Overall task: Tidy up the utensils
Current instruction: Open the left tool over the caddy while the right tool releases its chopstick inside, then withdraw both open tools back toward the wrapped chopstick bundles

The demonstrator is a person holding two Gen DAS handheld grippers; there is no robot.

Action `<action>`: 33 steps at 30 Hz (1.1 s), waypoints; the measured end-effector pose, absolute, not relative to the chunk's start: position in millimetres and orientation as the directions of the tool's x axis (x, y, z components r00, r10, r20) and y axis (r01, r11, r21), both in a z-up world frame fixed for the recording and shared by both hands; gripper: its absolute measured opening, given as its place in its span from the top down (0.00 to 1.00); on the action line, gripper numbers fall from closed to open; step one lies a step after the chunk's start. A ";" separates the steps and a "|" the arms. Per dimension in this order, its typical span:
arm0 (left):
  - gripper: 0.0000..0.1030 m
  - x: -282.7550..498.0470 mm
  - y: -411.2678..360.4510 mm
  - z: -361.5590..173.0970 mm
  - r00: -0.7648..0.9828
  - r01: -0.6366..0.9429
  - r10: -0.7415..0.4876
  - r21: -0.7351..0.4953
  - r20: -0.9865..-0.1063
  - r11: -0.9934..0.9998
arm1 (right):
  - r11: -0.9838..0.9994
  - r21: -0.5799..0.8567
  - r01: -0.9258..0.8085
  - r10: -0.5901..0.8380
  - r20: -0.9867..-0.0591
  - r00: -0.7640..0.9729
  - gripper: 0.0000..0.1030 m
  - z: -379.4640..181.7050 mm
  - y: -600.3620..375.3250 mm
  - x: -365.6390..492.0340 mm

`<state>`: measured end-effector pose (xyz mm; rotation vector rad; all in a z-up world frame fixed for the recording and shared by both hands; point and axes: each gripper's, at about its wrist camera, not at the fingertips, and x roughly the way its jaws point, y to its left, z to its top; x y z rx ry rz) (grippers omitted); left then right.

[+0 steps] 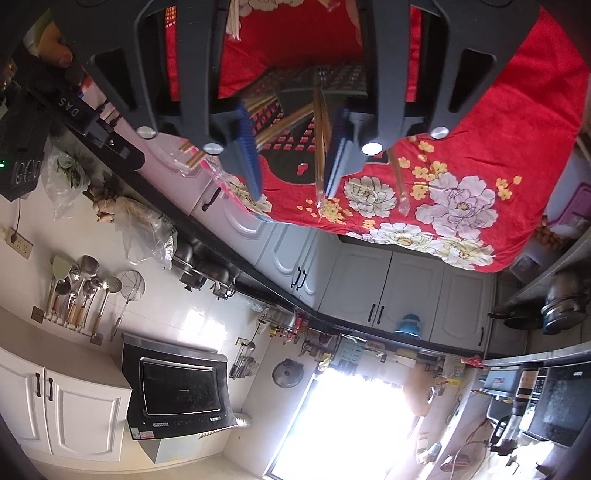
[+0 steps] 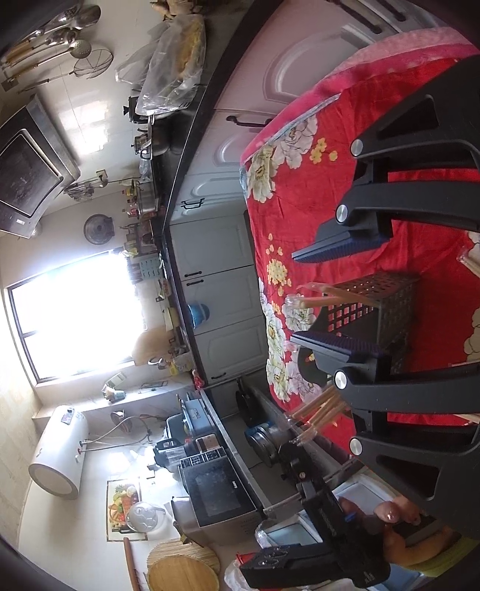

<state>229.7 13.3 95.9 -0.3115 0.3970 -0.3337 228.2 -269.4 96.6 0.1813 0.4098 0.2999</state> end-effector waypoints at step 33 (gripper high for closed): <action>0.10 153.3 32.4 56.1 0.877 0.186 -0.316 -0.351 -0.362 0.918 | 0.939 0.180 -0.294 0.342 -0.392 0.854 0.41 72.9 -258.7 163.7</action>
